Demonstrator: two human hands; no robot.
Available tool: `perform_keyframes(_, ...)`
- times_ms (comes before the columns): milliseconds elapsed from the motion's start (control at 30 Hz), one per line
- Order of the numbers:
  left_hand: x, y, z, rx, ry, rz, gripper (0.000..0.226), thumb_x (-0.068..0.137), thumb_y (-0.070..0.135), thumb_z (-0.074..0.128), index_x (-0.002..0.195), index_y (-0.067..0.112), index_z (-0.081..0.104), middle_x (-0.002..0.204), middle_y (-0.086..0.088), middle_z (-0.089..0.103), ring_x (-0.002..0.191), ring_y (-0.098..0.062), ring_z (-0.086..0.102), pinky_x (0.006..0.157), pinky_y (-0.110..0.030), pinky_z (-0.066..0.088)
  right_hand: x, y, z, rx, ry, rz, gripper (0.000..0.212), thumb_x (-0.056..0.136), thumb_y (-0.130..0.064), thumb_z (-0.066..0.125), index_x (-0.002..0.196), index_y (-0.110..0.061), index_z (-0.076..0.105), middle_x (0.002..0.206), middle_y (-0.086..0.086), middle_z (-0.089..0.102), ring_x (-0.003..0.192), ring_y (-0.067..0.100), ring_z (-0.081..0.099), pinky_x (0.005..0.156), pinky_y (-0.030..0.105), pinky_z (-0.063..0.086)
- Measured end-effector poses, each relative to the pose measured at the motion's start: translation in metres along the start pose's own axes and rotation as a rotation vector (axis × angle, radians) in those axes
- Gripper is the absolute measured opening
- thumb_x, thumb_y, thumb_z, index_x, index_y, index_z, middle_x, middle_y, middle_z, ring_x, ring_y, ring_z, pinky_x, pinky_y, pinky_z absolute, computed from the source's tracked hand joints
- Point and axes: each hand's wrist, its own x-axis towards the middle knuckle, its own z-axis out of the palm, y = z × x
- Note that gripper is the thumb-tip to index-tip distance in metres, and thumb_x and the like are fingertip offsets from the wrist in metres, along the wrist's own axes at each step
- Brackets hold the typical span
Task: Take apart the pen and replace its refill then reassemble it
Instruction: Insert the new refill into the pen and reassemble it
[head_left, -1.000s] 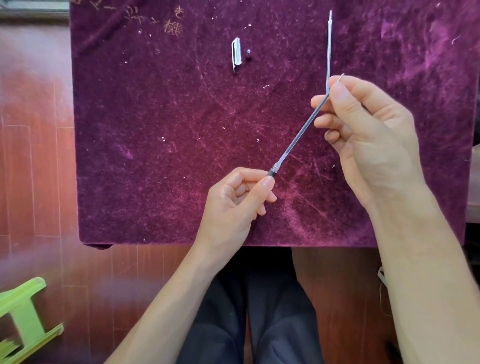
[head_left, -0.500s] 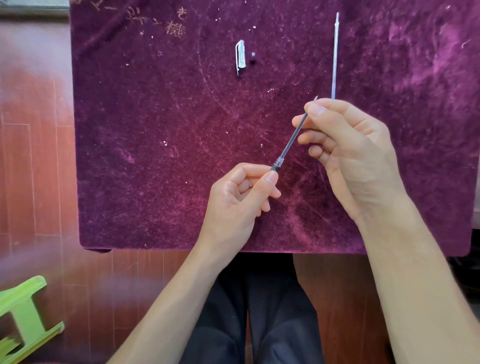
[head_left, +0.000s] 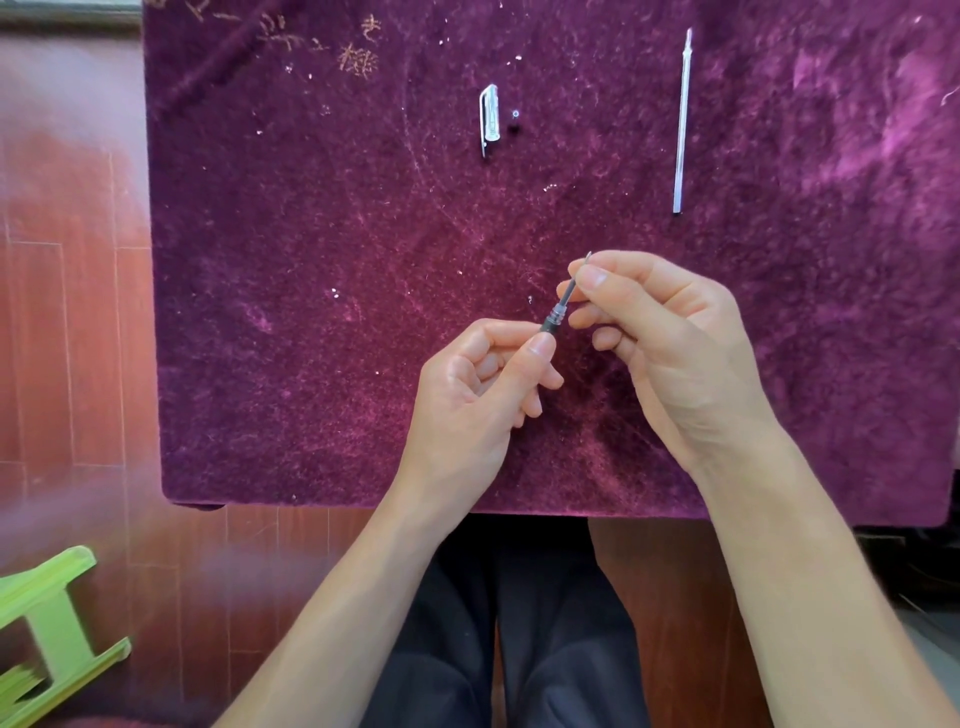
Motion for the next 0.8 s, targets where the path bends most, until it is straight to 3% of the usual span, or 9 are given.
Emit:
perform_keyframes(267,0.0041,-0.0002,0.0011,-0.002,0.009,-0.001,0.010,0.100,0.023,0.064,0.101,0.018,0.073,0.079,-0.001,0.075,0.061,-0.006,0.061,0.056,-0.017,0.048,0.0003,0.0070,-0.0005,0.011,-0.021,0.001,0.012,0.099,-0.021,0.074,0.098,-0.023,0.085,0.099,-0.002,0.082,0.084,0.006,0.071,0.072,0.020,0.053)
perform_keyframes(800,0.0051,-0.0013,0.0094,-0.021,0.009,-0.026,0.010,0.101,0.023,0.064,0.103,0.017,0.073,0.078,0.000,0.075,0.060,-0.005,0.061,0.056,-0.017,0.047,-0.0040,0.0102,-0.0075,-0.046,-0.022,0.000,0.013,0.098,-0.025,0.074,0.100,-0.025,0.086,0.098,-0.002,0.083,0.086,0.006,0.072,0.076,0.025,0.055)
